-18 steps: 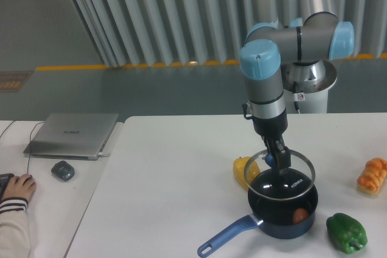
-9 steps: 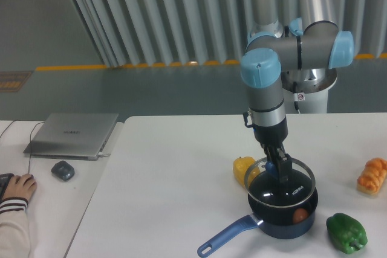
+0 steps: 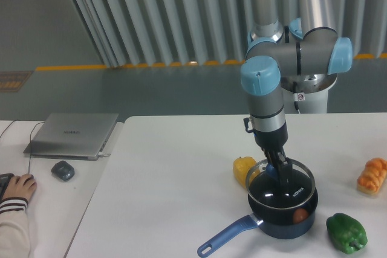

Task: Close the pot lid
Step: 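Lower the lid onto the saucepan rim, adjusting its tilt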

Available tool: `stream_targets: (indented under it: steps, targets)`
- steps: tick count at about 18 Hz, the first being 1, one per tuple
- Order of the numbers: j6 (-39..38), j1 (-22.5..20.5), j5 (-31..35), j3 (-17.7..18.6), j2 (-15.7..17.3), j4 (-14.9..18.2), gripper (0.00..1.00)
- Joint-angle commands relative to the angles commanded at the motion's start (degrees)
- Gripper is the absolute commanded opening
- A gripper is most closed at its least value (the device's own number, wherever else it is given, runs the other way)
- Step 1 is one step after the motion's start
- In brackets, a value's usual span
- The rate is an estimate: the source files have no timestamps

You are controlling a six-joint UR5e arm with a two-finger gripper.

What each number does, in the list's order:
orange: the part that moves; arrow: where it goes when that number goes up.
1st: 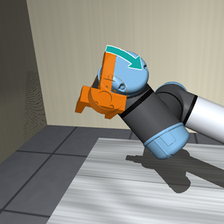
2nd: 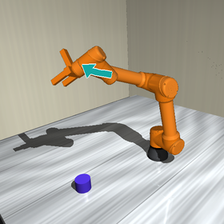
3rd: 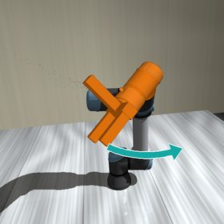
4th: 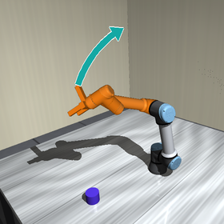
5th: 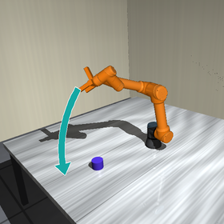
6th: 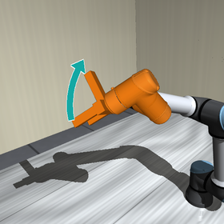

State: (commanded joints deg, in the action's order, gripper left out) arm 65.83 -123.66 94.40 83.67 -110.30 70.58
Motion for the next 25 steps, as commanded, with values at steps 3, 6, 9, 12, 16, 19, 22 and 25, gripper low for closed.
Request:
stream_targets:
  steps: [3,6,9,12,16,19,22,25]
  targets:
    - [-2.1,0.1,0.0,-0.1,-0.4,-0.1,0.47]
    - [-2.8,0.2,-0.1,-0.9,-1.0,-0.2,0.47]
    - [-2.7,0.3,-0.1,-0.9,-1.0,-0.2,0.47]
    - [-2.7,0.3,-0.1,-0.8,-1.1,-0.2,0.47]
    - [-2.9,0.3,0.3,-0.9,-1.5,-0.4,0.47]
    - [-3.0,1.0,2.5,-0.9,-2.2,0.2,0.47]
    - [-4.8,1.3,2.2,-1.0,-2.3,0.2,0.47]
    - [-5.1,1.4,2.0,-1.1,-2.4,0.1,0.47]
